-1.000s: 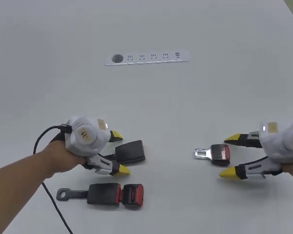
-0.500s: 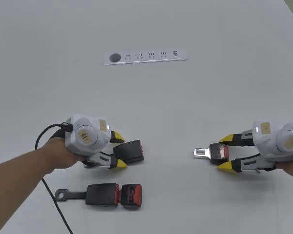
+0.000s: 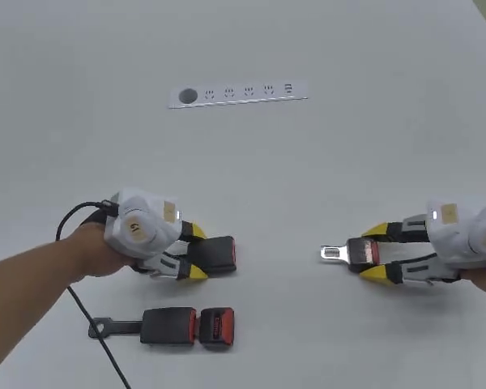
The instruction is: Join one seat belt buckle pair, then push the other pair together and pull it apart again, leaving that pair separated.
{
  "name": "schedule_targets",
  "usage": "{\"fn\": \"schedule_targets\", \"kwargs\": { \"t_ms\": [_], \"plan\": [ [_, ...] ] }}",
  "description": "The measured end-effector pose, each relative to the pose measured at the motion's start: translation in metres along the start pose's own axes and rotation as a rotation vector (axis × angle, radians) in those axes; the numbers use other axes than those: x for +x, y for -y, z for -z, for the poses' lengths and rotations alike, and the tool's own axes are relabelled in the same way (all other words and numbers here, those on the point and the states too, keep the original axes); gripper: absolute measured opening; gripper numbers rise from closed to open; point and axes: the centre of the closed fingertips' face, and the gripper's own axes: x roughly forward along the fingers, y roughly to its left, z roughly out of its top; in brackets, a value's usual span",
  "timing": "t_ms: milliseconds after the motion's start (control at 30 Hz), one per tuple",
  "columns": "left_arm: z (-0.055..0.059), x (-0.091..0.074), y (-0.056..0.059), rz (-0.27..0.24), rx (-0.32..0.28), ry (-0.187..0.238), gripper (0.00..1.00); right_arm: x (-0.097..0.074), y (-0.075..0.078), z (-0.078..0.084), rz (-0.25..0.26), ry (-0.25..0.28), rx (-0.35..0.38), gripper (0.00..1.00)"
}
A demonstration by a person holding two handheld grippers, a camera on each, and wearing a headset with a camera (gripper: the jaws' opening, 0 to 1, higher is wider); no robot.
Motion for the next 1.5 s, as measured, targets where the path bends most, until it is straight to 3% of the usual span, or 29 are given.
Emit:
{"fn": "schedule_targets", "kwargs": {
  "t_ms": [167,533,1500],
  "plan": [
    [-0.001,-0.001,0.001,0.012,0.017,-0.009,0.33,0.001,0.0,-0.003,-0.005,0.027,0.035,0.35],
    [0.0,-0.001,-0.002,0.005,0.002,0.014,0.33,0.008,0.0,-0.007,0.002,0.055,0.03,0.35],
    [0.002,0.0,-0.003,0.001,-0.013,0.031,0.33,0.065,-0.012,-0.054,-0.055,0.14,0.023,0.35]
  ]
}}
